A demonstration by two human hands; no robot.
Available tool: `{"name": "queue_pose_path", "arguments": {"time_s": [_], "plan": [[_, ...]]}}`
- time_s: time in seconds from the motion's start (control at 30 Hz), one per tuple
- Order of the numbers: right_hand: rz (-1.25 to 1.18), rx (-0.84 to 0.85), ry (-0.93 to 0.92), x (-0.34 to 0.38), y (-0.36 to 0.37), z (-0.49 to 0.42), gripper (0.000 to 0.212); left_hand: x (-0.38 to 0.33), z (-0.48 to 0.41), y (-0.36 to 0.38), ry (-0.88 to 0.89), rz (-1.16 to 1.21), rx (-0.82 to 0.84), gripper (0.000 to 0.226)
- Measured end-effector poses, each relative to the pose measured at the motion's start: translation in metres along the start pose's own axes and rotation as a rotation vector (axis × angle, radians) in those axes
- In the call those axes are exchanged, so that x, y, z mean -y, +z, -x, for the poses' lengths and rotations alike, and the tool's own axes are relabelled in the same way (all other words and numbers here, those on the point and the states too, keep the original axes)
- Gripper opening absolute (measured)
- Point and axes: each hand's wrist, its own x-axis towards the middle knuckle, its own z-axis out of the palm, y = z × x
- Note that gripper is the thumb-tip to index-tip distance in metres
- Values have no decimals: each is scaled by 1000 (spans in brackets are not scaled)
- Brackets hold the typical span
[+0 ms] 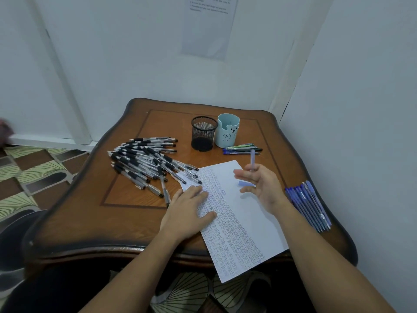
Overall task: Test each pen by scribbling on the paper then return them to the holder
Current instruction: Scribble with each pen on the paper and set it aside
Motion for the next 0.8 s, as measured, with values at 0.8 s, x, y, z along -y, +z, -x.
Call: {"name": "queue_pose_path", "arguments": {"time_s": [0.8], "plan": [[311, -76, -153, -55, 23, -23, 35, -2, -2, 3, -11, -15, -43, 70]]}}
